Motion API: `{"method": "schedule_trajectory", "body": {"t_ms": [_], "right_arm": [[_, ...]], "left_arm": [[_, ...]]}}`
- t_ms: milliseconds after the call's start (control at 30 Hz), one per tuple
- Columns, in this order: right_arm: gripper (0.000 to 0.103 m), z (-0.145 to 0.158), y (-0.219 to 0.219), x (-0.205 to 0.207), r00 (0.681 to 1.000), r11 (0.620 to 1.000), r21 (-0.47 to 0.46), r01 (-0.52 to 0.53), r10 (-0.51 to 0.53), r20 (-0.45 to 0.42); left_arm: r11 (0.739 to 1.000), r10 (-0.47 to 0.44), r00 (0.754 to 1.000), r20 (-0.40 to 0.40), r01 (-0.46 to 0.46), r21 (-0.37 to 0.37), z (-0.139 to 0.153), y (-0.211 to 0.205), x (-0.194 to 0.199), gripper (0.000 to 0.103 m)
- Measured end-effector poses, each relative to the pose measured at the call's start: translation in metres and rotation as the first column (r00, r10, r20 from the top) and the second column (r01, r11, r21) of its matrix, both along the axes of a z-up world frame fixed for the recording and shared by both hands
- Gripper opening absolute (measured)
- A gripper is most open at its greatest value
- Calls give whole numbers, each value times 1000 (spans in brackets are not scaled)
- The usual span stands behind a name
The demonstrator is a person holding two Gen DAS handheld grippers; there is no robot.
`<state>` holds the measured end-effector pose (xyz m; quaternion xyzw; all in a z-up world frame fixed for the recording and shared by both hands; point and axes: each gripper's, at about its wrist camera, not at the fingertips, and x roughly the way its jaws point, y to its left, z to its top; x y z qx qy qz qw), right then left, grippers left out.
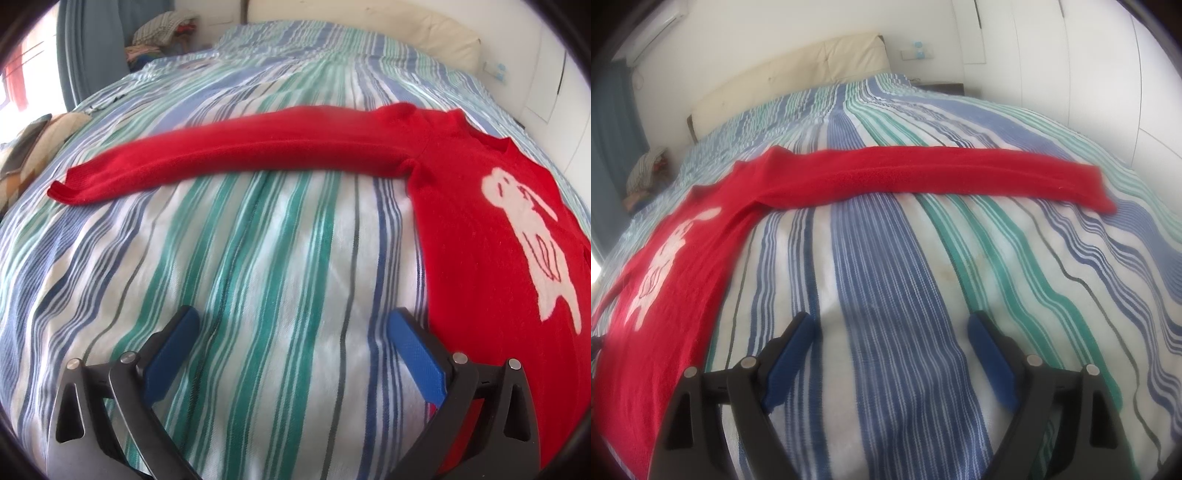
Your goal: Fold small clothes
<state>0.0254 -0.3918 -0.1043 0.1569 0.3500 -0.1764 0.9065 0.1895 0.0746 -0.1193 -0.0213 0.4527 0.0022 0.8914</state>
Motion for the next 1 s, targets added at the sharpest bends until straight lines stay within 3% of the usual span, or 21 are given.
{"method": "schedule_trajectory", "body": {"t_ms": [1000], "right_arm": [[85, 0, 1, -1, 1000, 1000, -3, 1, -1, 0]], "left_arm": [[999, -18, 999, -30, 19, 33, -1, -4, -1, 103]]}}
